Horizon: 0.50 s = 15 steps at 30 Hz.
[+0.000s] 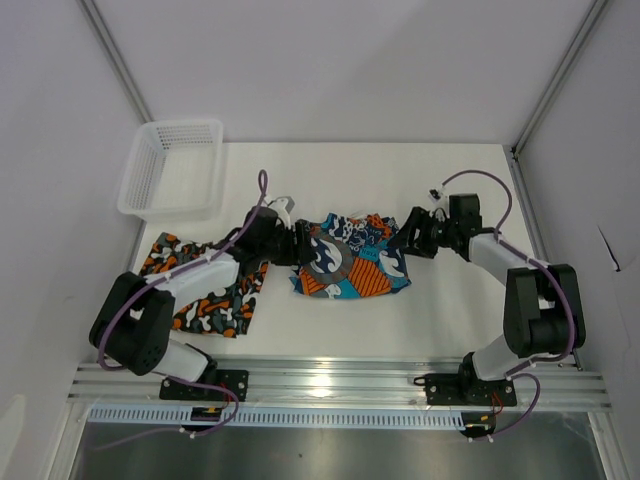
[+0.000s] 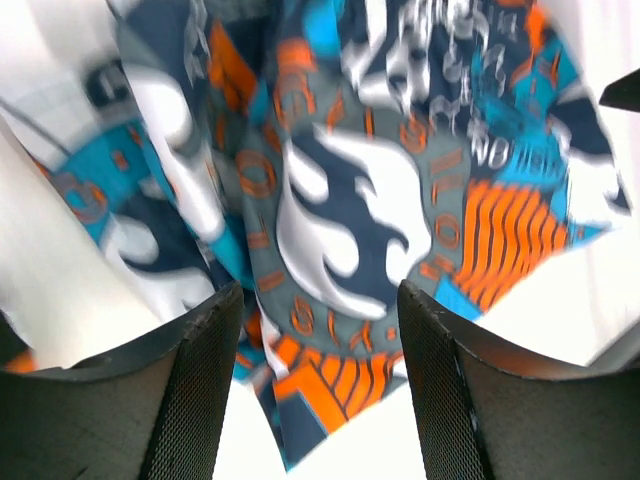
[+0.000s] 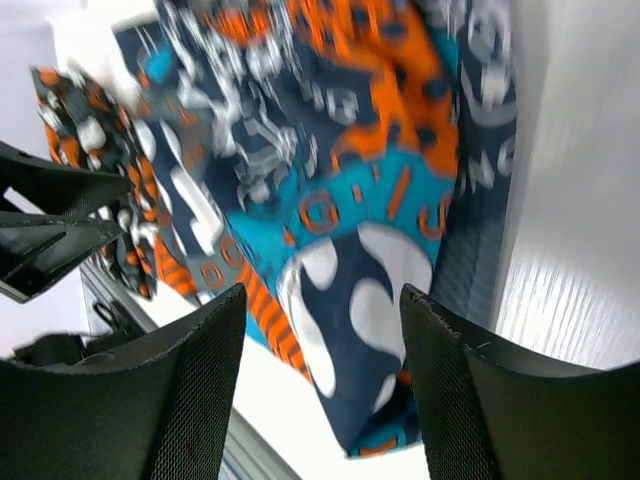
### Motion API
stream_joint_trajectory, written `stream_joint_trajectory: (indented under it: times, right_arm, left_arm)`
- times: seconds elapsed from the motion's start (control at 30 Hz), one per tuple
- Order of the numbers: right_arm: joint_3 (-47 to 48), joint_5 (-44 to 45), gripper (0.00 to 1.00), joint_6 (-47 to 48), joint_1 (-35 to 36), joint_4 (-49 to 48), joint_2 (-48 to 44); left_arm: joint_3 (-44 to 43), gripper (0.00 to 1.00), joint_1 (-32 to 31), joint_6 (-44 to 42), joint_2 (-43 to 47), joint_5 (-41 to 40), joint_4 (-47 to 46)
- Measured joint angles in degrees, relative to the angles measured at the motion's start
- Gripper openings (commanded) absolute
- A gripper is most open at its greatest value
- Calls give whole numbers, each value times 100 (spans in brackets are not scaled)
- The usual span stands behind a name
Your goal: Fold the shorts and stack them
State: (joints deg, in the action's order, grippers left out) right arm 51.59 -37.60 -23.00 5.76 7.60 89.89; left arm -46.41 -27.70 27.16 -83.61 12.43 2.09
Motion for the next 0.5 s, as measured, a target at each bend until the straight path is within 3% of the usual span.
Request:
stream_joint_trajectory:
  times: [0.2,0.3,0.33,0.37,0.43,0.47,0.5]
  right_arm:
    - [-844,-24,59,63,175,42,-326]
    - [-1156,-24,31,83,267,11,-444]
    - [-1237,-33,16,87,284,-22,-470]
    - [-1292,-33,9,90,302,-50,-481]
    - [-1370,-37,0,68,315,-87,-481]
    - [-1388,-35,0,63,315,-114,-481]
    - [-1399,-35,0,50,315,-151,-479]
  left_arm:
    - [879,66,-358,275,291,98,-286]
    - [1088,61,-507,389,310,122,-402]
    - [1158,58,-551,424,319,129,-463]
    - [1246,48,-595,466,350,129,-546]
    - [1421,36,-664,579,428,120,-680]
    - [1519,22,-695,634,470,114,-778]
    - [1622,17,-717,710,518,109,-857]
